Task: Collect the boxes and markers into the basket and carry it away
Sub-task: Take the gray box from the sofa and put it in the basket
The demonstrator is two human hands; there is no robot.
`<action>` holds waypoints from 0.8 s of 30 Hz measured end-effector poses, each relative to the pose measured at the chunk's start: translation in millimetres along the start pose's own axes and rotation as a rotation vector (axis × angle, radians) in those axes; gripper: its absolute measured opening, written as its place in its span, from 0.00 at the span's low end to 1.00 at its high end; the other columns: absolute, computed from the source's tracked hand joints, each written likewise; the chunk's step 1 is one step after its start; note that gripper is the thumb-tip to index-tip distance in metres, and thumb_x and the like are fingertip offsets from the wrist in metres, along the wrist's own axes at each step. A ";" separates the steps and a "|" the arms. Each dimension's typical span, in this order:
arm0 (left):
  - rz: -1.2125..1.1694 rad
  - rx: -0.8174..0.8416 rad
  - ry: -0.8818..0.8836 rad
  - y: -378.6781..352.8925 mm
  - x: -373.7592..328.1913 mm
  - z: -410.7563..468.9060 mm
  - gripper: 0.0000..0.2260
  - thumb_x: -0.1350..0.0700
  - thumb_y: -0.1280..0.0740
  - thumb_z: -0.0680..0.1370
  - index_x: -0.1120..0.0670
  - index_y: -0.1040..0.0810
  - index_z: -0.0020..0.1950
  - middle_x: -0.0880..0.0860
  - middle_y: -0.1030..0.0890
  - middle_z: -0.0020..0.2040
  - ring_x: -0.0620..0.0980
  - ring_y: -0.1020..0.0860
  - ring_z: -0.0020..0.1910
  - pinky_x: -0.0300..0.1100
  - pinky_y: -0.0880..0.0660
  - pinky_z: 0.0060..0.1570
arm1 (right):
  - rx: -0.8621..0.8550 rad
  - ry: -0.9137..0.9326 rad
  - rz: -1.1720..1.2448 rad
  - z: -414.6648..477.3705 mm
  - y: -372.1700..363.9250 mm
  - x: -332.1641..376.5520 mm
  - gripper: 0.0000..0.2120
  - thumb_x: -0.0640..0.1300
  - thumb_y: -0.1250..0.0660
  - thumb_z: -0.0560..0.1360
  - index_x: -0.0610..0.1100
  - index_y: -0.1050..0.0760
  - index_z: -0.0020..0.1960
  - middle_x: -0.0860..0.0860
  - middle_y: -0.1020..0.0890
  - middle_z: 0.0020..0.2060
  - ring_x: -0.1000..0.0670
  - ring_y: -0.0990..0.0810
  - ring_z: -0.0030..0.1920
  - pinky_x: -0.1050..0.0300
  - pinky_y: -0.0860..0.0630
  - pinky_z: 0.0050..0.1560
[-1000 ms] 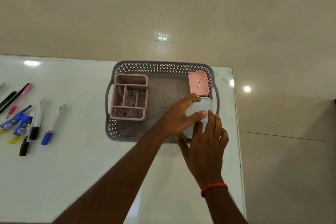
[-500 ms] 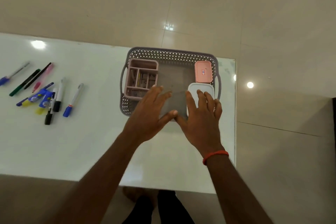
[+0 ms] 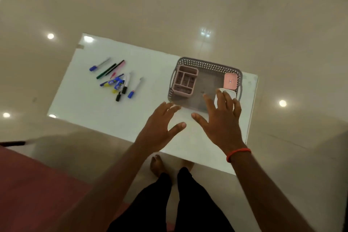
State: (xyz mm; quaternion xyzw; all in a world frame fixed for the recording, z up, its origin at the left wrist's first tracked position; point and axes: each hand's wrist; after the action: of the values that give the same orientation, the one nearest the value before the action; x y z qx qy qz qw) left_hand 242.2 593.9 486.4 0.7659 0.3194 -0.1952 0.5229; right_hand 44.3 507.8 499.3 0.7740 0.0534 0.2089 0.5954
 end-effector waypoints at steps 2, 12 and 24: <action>-0.012 -0.021 0.039 10.6 -2.9 -28.3 0.31 0.32 0.42 0.78 0.44 0.37 0.78 0.45 0.40 0.80 0.45 0.49 0.81 0.53 0.44 0.78 | 0.025 0.058 0.010 -10.4 15.6 19.0 0.31 0.69 0.44 0.76 0.52 0.34 0.73 0.43 0.38 0.76 0.41 0.45 0.78 0.38 0.49 0.76; 0.004 -0.264 0.165 85.0 37.5 -137.7 0.32 0.31 0.45 0.78 0.44 0.37 0.78 0.46 0.38 0.80 0.47 0.47 0.80 0.53 0.43 0.76 | 0.108 0.383 -0.094 -33.4 37.3 137.6 0.32 0.70 0.47 0.76 0.54 0.33 0.73 0.45 0.38 0.76 0.41 0.45 0.77 0.39 0.50 0.75; 0.010 -0.575 0.358 137.5 141.6 -271.8 0.27 0.35 0.41 0.80 0.47 0.33 0.75 0.46 0.30 0.73 0.49 0.37 0.75 0.55 0.35 0.70 | 0.140 0.754 -0.100 -63.3 7.8 311.7 0.32 0.72 0.50 0.76 0.54 0.33 0.72 0.44 0.37 0.76 0.43 0.46 0.78 0.41 0.51 0.76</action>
State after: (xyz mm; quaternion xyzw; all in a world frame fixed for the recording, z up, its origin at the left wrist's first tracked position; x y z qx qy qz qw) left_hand 429.9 851.6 592.2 0.6106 0.4445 0.0433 0.6540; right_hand 301.3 665.9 600.5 0.6780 0.3204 0.4452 0.4893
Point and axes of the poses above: each hand's wrist, its own z-axis towards the middle knuckle, its own y-axis out of the back of the hand, x = y × z
